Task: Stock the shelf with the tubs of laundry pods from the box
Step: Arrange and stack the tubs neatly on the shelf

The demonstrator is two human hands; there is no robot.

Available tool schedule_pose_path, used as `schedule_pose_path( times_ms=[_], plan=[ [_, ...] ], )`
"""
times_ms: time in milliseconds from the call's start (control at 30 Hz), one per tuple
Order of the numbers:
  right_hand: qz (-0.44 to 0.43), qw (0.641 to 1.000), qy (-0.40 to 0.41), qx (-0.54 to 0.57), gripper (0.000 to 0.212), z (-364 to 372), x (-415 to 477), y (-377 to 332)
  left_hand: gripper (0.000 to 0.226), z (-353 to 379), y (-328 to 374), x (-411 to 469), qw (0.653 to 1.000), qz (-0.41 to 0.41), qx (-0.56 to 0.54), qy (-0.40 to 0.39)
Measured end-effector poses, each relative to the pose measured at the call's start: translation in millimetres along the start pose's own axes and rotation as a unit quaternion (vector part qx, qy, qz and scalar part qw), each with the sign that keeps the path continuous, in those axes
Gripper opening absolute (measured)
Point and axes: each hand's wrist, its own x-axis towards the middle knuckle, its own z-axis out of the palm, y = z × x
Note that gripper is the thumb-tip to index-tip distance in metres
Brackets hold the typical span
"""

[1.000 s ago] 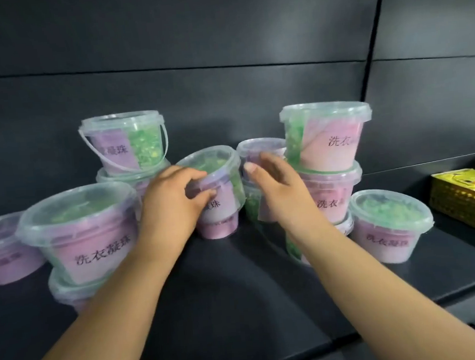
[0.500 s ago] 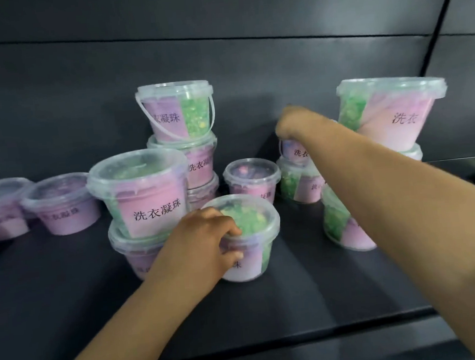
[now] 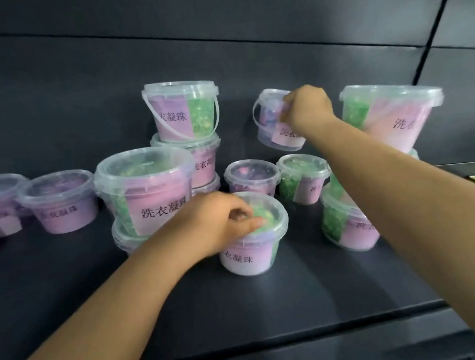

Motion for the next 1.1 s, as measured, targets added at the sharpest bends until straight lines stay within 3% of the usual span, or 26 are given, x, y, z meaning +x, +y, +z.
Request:
schedule_pose_path(
  times_ms=[167,267,333,400,533,600,733,767,867,1000,1100],
  plan=[
    [-0.088,0.983,0.059,0.152,0.03,-59.6,-67.5,-6.9,0.038,-7.3,4.3,54.8,0.996,-0.039,-0.026,0.07],
    [-0.097,0.955,0.051,0.275,0.034,-86.9,-126.7,8.8,0.048,1.3,12.7,79.2,0.998,-0.037,0.005,0.056],
    [-0.086,0.947,0.031,0.307,0.039,-87.4,-158.0,28.6,0.041,7.1,11.3,94.9,0.998,-0.066,-0.001,0.024],
    [-0.062,0.945,0.003,0.32,0.041,-77.2,-181.6,49.0,0.042,12.2,1.1,109.0,0.996,-0.089,0.001,0.015],
    [-0.048,0.946,-0.069,0.312,0.042,-45.6,-215.2,77.7,0.066,18.9,-7.3,120.8,0.996,-0.081,0.035,-0.006],
    [-0.035,0.949,-0.066,0.307,0.046,-33.3,-230.7,90.5,0.073,28.4,-3.5,127.3,0.995,-0.081,0.059,-0.025],
    [-0.087,0.981,0.025,0.173,0.041,-15.4,-233.1,96.7,0.059,32.3,-11.8,134.7,0.995,-0.067,0.077,-0.016],
    [-0.113,0.981,0.019,0.158,0.043,-13.6,-235.1,101.2,0.055,34.5,-11.8,135.4,0.996,-0.058,0.07,-0.014],
    [-0.126,0.962,-0.106,0.216,0.059,-21.5,-235.8,108.3,0.047,37.5,-13.2,137.5,0.998,-0.036,0.033,0.033],
    [-0.097,0.958,-0.095,0.254,0.07,-24.9,-230.6,125.8,0.035,28.0,-14.4,134.1,0.993,-0.033,-0.026,0.107],
    [-0.065,0.944,-0.131,0.295,0.072,-18.8,-223.5,128.6,0.036,16.2,-4.2,125.5,0.988,-0.015,-0.019,0.152]
  ],
)
